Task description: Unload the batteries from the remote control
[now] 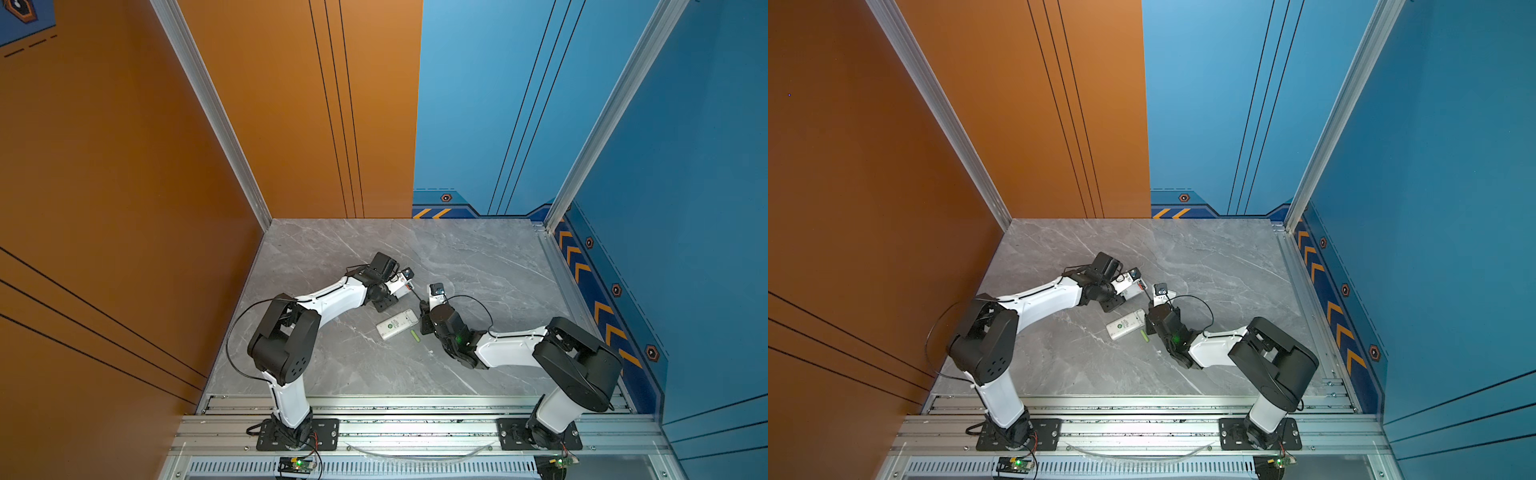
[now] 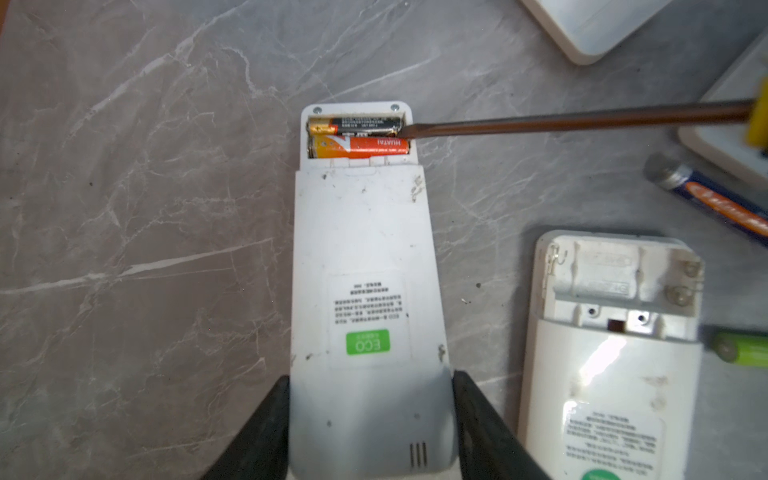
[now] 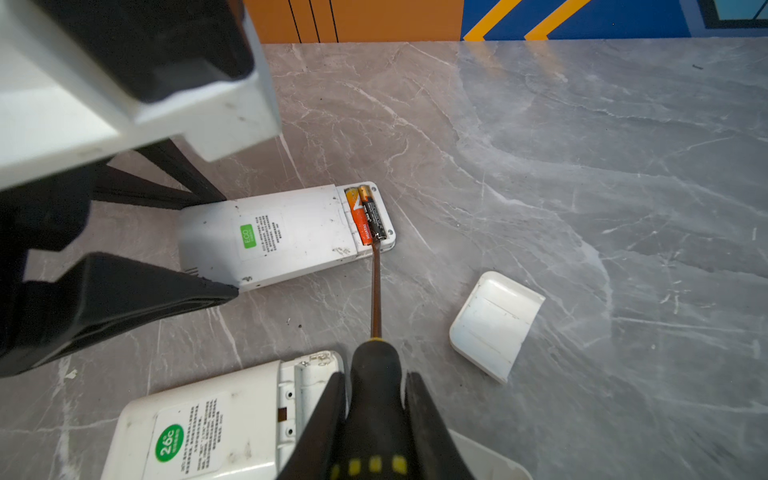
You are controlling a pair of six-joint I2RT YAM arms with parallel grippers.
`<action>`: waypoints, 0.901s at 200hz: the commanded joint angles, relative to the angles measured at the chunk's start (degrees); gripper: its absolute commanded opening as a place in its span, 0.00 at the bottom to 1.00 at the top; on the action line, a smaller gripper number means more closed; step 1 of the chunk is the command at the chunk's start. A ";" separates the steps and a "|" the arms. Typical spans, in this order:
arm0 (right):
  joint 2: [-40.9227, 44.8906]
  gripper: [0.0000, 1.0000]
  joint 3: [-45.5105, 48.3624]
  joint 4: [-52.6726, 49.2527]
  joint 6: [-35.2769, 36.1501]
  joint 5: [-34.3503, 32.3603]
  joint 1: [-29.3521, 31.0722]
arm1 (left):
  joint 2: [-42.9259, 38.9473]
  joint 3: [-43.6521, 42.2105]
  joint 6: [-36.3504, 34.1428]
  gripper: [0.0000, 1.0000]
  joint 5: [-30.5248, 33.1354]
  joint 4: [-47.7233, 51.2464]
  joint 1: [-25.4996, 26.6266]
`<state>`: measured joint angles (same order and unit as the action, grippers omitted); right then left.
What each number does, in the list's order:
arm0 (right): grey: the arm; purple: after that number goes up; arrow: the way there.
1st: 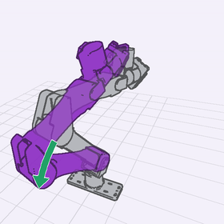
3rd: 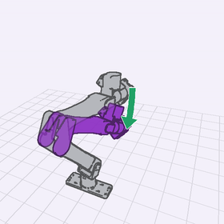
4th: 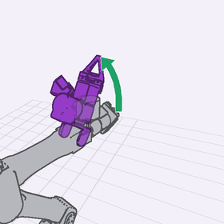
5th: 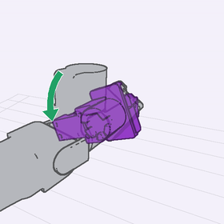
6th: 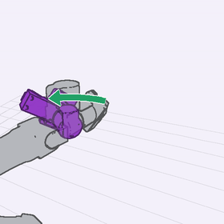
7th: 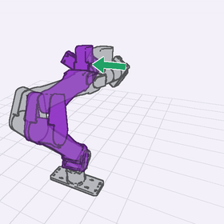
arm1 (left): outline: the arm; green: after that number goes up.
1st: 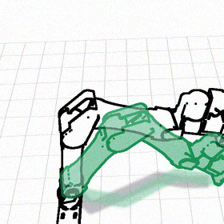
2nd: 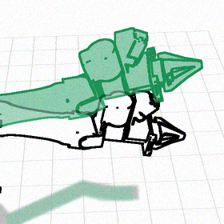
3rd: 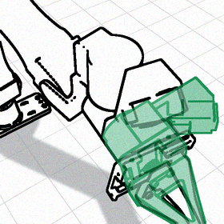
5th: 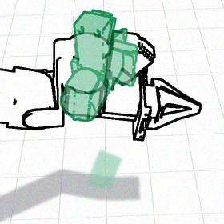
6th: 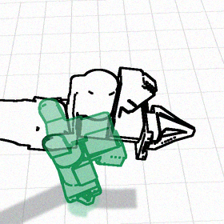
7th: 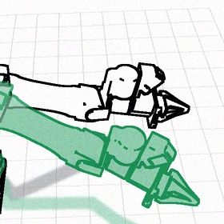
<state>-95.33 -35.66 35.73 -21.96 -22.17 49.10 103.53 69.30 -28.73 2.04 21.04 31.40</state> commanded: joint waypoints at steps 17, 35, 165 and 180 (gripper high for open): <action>-1.65 0.00 2.17 9.78 -1.20 4.71 -0.59 | 2.39 0.29 -3.57 0.05 -15.83 12.11 2.64; -1.66 0.00 2.61 12.51 -1.16 5.46 -0.76 | 2.73 0.34 -3.53 0.05 -15.29 12.67 2.53; 15.36 0.00 -8.58 -37.99 -2.86 17.15 -12.91 | -2.36 -6.33 -0.52 0.06 2.19 -0.11 2.05; 14.96 0.00 -10.64 -40.77 -3.53 21.76 -14.72 | -1.52 -5.91 -1.38 0.06 4.29 -0.39 2.20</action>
<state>-80.82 -42.87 7.68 -24.16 -8.91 36.71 101.78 64.53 -29.28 -0.95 21.58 33.87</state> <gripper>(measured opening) 0.254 0.565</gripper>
